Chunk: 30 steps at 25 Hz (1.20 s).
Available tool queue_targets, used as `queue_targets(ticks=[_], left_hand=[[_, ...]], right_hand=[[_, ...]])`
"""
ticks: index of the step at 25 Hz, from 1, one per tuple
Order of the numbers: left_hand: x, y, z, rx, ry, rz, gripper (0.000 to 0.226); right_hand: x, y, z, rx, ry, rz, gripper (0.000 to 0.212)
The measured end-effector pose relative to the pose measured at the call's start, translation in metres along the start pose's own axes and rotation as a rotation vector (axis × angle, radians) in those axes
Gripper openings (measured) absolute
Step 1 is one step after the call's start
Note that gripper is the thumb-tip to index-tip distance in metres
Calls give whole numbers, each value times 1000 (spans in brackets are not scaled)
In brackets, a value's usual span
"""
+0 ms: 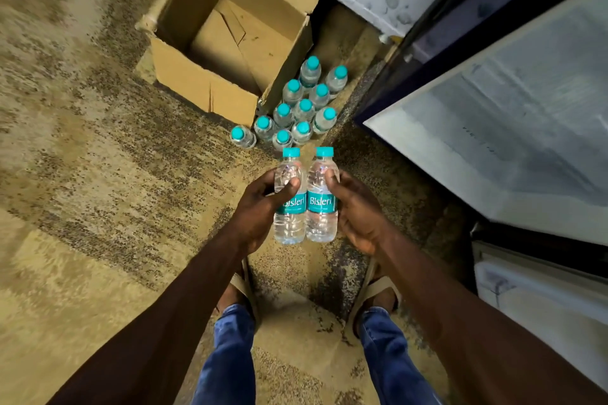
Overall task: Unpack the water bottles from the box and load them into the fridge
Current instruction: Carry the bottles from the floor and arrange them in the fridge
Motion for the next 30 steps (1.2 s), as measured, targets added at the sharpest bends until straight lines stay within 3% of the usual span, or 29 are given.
queue_targets(ticks=[5, 11, 14, 18, 22, 25, 28, 30], left_hand=[[-41, 40, -65, 129, 95, 25, 15], [-80, 85, -126, 253, 208, 98, 15], [-96, 121, -163, 316, 247, 197, 39], [-123, 177, -216, 483, 318, 274, 39], [-162, 247, -265, 623, 427, 374, 56], [-207, 308, -296, 649, 536, 442, 56], [-249, 366, -328, 656, 712, 469, 52], [-264, 406, -341, 706, 796, 498, 54]], right_hand=[[-52, 4, 55, 20, -57, 10, 47], [-114, 5, 108, 75, -192, 74, 50], [-156, -5, 144, 31, -301, 4, 58], [-222, -27, 200, -56, -457, -68, 53], [-293, -50, 254, -160, -624, -123, 52], [-358, -69, 291, -199, -799, -188, 57], [-421, -90, 327, -167, -1003, -245, 43], [-446, -105, 343, -170, -1082, -275, 46]])
Point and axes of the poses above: each hand's wrist, its own x-axis towards the middle knuckle, its own y-axis out of the palm, z = x × y, the point moved 9 cm from there along x, towards the middle knuckle, and after that the axes turned 3 degrees about y, right-handed, at the moved point
